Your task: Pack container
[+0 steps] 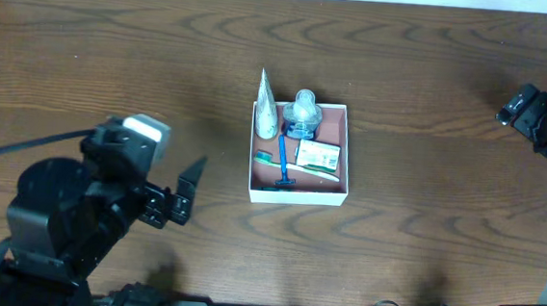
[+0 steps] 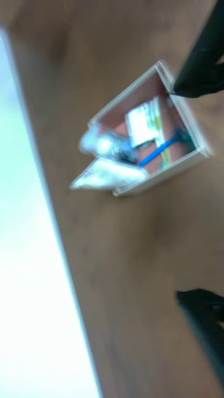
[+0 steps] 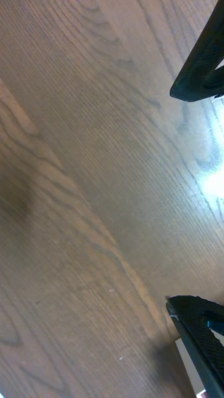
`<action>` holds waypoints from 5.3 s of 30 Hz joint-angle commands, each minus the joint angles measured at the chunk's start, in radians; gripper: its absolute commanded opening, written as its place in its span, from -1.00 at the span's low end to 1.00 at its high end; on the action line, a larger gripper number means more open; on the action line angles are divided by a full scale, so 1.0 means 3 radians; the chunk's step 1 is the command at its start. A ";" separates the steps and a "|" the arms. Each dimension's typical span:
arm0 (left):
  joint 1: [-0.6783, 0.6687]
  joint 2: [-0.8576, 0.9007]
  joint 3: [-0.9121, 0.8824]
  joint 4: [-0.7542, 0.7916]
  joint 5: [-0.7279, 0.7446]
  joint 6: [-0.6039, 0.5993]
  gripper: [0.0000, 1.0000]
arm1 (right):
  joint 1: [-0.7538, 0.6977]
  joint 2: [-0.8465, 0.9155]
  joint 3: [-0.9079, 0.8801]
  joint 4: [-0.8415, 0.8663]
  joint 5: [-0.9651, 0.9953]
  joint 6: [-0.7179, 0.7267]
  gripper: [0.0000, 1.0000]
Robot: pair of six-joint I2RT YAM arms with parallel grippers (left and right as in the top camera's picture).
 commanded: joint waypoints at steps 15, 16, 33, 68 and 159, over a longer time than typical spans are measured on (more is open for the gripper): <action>0.0662 -0.1802 -0.3039 0.2927 0.0271 0.0134 0.96 | -0.0018 -0.0033 0.0043 -0.0005 0.0001 0.0024 0.98; 0.0664 -0.1863 -0.3166 0.3040 0.0272 0.0132 0.96 | -0.0018 -0.0033 0.0043 -0.0005 0.0001 0.0024 0.99; 0.0670 -0.2405 -0.3972 0.3011 0.0331 0.0150 0.96 | -0.0019 -0.0033 0.0043 -0.0005 0.0001 0.0024 0.99; 0.0825 -0.2445 -0.4108 0.2804 0.0319 0.0132 0.96 | -0.0019 -0.0033 0.0043 -0.0005 0.0001 0.0024 0.98; 0.0825 -0.2445 -0.4108 0.2804 0.0320 0.0132 0.96 | 0.1171 -0.4999 -0.5104 0.3508 -0.0657 -0.1553 0.99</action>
